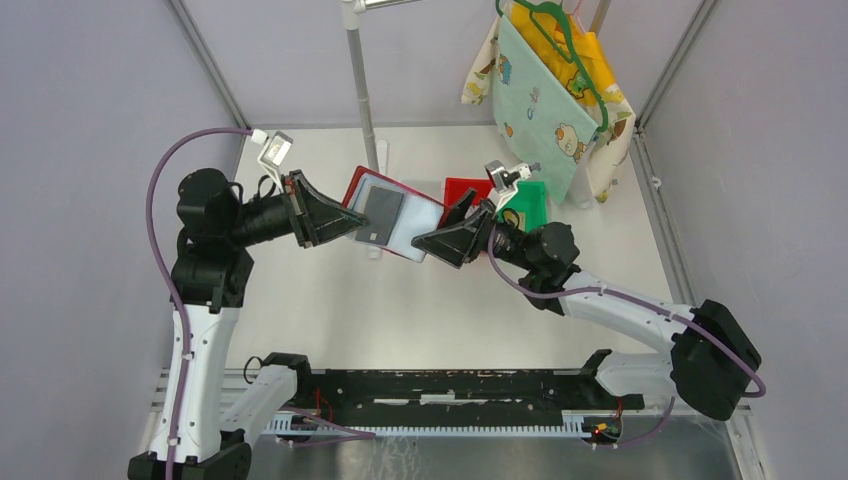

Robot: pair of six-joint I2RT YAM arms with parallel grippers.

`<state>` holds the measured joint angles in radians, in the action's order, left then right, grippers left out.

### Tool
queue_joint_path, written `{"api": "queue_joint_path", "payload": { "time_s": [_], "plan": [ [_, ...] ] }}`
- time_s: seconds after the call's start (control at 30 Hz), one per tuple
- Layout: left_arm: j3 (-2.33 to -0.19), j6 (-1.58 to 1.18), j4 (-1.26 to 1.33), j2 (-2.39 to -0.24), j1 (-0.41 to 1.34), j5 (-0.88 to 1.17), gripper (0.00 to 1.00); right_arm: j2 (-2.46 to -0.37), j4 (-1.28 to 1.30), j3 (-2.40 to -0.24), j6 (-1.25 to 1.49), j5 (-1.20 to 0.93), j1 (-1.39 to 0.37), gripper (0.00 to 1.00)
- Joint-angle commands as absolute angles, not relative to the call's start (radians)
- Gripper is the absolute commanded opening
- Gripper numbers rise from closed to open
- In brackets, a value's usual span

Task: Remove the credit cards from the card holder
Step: Remove the credit card from the card holder.

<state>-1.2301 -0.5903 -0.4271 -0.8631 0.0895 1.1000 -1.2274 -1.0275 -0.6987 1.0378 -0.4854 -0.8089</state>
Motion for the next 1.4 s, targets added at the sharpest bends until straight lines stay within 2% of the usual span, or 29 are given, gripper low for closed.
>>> {"api": "queue_joint_path", "payload": {
  "time_s": [0.0, 0.1, 0.17, 0.2, 0.27, 0.33, 0.37, 0.4, 0.47, 0.57, 0.63, 0.8, 0.87, 1.1, 1.2, 1.37],
  "plan": [
    [-1.232, -0.650, -0.341, -0.847, 0.089, 1.112, 0.02, -1.266, -1.119, -0.773, 1.075, -0.450, -0.825, 0.71],
    [-1.235, -0.640, -0.351, -0.848, 0.089, 1.117, 0.02, -1.276, -1.131, -0.775, 1.095, -0.461, -0.826, 0.53],
    [-1.232, -0.622, -0.367, -0.846, 0.089, 1.112, 0.02, -1.270, -1.109, -0.775, 1.088, -0.467, -0.827, 0.36],
    [-1.229, -0.607, -0.376, -0.847, 0.088, 1.108, 0.04, -1.264, -1.087, -0.775, 1.078, -0.466, -0.826, 0.29],
    [-1.217, -0.584, -0.392, -0.843, 0.089, 1.097, 0.12, -1.254, -1.054, -0.780, 1.056, -0.463, -0.826, 0.21],
    [-1.200, -0.559, -0.402, -0.837, 0.090, 1.092, 0.18, -1.254, -1.035, -0.790, 1.049, -0.459, -0.828, 0.21],
    [-1.191, -0.547, -0.408, -0.831, 0.089, 1.086, 0.18, -1.258, -1.030, -0.795, 1.046, -0.460, -0.829, 0.24],
    [-1.186, -0.532, -0.416, -0.829, 0.088, 1.083, 0.19, -1.264, -1.030, -0.800, 1.047, -0.462, -0.832, 0.29],
    [-1.181, -0.510, -0.432, -0.824, 0.090, 1.081, 0.19, -1.276, -1.029, -0.808, 1.048, -0.462, -0.837, 0.48],
    [-1.186, -0.497, -0.450, -0.828, 0.090, 1.084, 0.19, -1.292, -1.045, -0.814, 1.057, -0.465, -0.848, 0.52],
    [-1.189, -0.492, -0.457, -0.830, 0.089, 1.090, 0.19, -1.298, -1.048, -0.820, 1.060, -0.474, -0.850, 0.44],
    [-1.203, -0.463, -0.483, -0.833, 0.089, 1.064, 0.19, -1.283, -0.997, -0.823, 1.032, -0.473, -0.855, 0.15],
    [-1.201, -0.459, -0.485, -0.832, 0.090, 1.045, 0.24, -1.275, -0.974, -0.825, 1.020, -0.469, -0.858, 0.09],
    [-1.183, -0.462, -0.485, -0.827, 0.089, 1.023, 0.58, -1.293, -0.984, -0.855, 1.024, -0.475, -0.882, 0.00],
    [-1.179, -0.453, -0.490, -0.821, 0.090, 1.027, 0.61, -1.297, -1.009, -0.856, 1.039, -0.486, -0.885, 0.00],
    [-1.198, -0.456, -0.495, -0.830, 0.090, 1.094, 0.55, -1.277, -0.996, -0.836, 1.035, -0.479, -0.870, 0.00]
  ]
}}
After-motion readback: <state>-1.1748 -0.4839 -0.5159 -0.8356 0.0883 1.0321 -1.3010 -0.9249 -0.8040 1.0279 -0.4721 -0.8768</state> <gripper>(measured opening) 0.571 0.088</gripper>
